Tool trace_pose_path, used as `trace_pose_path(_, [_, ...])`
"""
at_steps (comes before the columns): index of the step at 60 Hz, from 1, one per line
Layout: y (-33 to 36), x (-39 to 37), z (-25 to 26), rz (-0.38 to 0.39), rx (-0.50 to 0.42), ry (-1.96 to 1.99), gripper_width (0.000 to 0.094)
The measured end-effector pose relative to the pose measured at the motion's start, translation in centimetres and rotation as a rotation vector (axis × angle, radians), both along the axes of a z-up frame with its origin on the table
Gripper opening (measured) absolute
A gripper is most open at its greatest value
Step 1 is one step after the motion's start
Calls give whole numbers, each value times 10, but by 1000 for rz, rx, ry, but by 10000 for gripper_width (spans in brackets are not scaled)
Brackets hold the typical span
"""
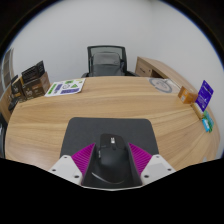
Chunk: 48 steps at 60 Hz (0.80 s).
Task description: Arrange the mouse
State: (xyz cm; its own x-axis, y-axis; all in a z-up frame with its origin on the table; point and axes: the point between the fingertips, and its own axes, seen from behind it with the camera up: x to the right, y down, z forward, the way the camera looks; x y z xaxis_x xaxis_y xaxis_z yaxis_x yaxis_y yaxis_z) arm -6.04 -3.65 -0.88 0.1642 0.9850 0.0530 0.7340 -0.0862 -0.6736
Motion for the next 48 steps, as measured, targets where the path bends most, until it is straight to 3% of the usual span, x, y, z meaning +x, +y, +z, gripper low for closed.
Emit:
trace_pose_path(3, [3,0,4,-1,17,6,880])
trace_pose_path(5, [5,1,8,-5,29,9,839])
trace_pose_path(12, [1,11,47,-15,42,54,860])
trace_pose_path(31, [-58,117,209,47,9,192,859])
trace_pose_path(48, [-86,236,269,50,-8,214,862])
